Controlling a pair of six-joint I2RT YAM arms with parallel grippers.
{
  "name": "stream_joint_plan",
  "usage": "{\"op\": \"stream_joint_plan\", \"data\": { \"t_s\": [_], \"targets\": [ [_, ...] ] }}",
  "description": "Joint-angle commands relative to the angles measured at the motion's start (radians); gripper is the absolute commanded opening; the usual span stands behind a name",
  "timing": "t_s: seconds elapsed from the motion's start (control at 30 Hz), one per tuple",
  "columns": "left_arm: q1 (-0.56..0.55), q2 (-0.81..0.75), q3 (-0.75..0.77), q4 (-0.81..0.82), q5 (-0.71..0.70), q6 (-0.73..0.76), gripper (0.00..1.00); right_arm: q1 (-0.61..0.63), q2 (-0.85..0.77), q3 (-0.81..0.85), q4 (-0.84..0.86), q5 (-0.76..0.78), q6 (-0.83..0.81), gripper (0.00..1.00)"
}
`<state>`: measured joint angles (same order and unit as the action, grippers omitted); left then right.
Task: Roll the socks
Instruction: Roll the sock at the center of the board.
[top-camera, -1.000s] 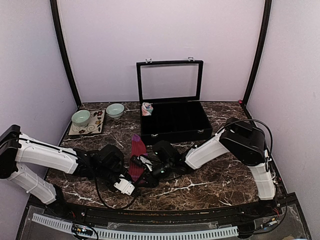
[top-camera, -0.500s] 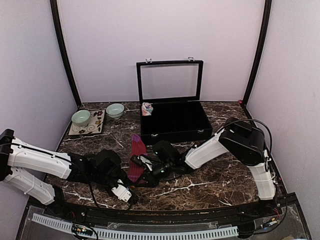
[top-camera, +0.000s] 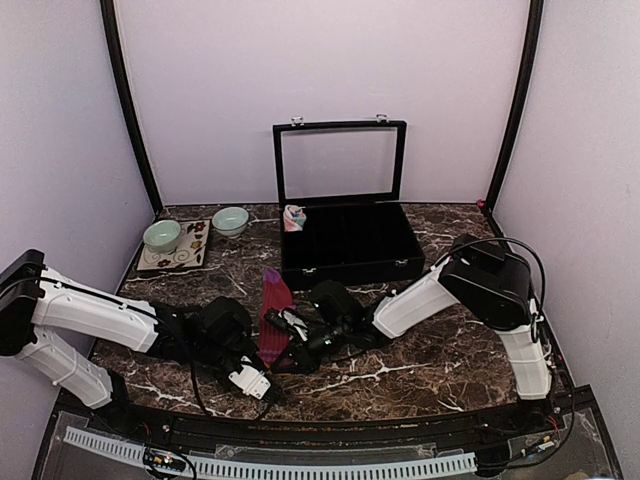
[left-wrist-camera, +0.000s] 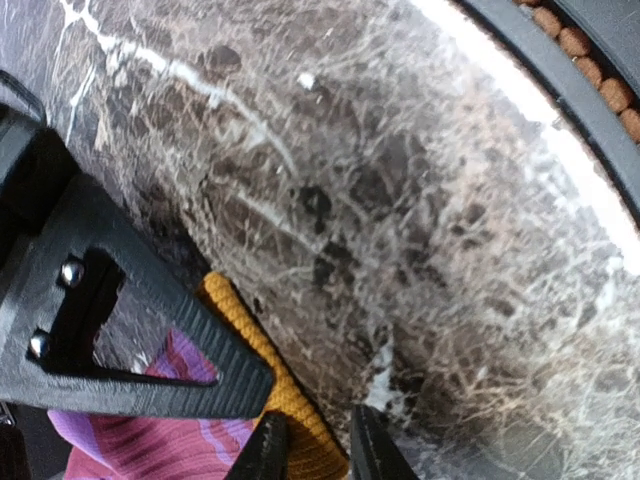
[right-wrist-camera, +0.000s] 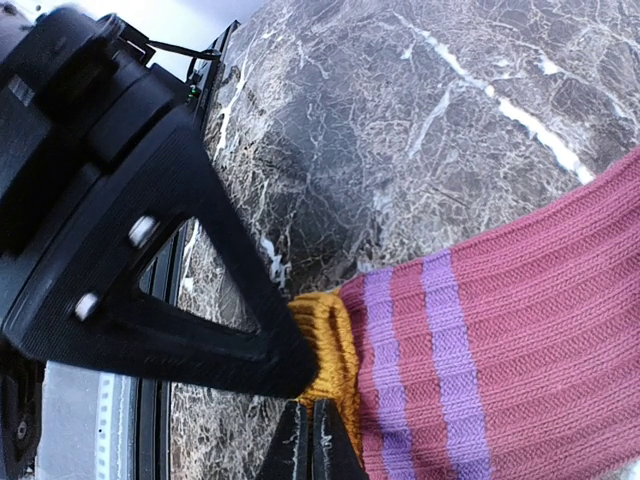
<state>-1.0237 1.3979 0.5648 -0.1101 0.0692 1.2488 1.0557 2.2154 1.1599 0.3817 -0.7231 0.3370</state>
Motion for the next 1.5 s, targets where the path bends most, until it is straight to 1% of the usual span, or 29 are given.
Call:
{"op": "stream_joint_plan", "data": {
  "t_s": [0.0,0.1,0.2,0.27,0.37,0.53,0.57,0.67,0.73,0.87,1.0,1.13,1.2,1.27,1.3,1.43,1.47],
  "targets": [
    [0.037,0.013,0.01,-0.039,-0.007,-0.054,0.25,-0.014,0.117,-0.088,-0.3,0.137,0.013,0.0],
    [0.059,0.034,0.03,-0.06,-0.007,-0.077,0.23,-0.014,0.118,-0.086,-0.299,0.131,0.014,0.0],
    [0.073,0.057,0.051,-0.094,0.002,-0.101,0.18,-0.015,0.115,-0.089,-0.293,0.13,0.019,0.0],
    [0.073,0.056,0.054,-0.097,0.02,-0.111,0.18,-0.014,0.114,-0.087,-0.293,0.131,0.023,0.0],
    [0.072,0.066,0.065,-0.111,0.035,-0.128,0.2,-0.016,0.111,-0.089,-0.287,0.126,0.028,0.0],
    [0.066,0.056,0.049,-0.124,0.034,-0.114,0.21,-0.019,0.11,-0.093,-0.28,0.121,0.04,0.0],
    [0.062,0.048,0.051,-0.121,0.029,-0.117,0.22,-0.019,0.11,-0.094,-0.277,0.122,0.043,0.0],
    [0.056,0.022,0.066,-0.153,0.045,-0.133,0.29,-0.02,0.11,-0.097,-0.265,0.12,0.054,0.0],
    [0.054,0.027,0.063,-0.173,0.047,-0.129,0.3,-0.02,0.11,-0.097,-0.265,0.118,0.058,0.0],
    [0.053,0.088,0.077,-0.204,0.054,-0.149,0.24,-0.022,0.103,-0.097,-0.259,0.116,0.066,0.0],
    [0.053,0.14,0.114,-0.198,0.03,-0.183,0.22,-0.023,0.1,-0.098,-0.253,0.115,0.075,0.0],
    [0.053,0.118,0.08,-0.167,0.021,-0.161,0.22,-0.023,0.098,-0.1,-0.253,0.113,0.081,0.0],
    [0.054,0.116,0.067,-0.178,0.024,-0.168,0.15,-0.023,0.092,-0.112,-0.234,0.117,0.086,0.0],
    [0.054,0.121,0.07,-0.196,0.036,-0.195,0.01,-0.026,0.082,-0.131,-0.202,0.123,0.098,0.0],
    [0.056,0.126,0.079,-0.213,0.05,-0.213,0.0,-0.026,0.076,-0.136,-0.191,0.131,0.1,0.01],
    [0.094,0.197,0.168,-0.322,0.147,-0.304,0.0,-0.027,0.037,-0.149,-0.147,0.172,0.099,0.22],
    [0.113,0.22,0.191,-0.346,0.172,-0.326,0.0,-0.026,0.028,-0.15,-0.14,0.18,0.097,0.25]
  ]
}}
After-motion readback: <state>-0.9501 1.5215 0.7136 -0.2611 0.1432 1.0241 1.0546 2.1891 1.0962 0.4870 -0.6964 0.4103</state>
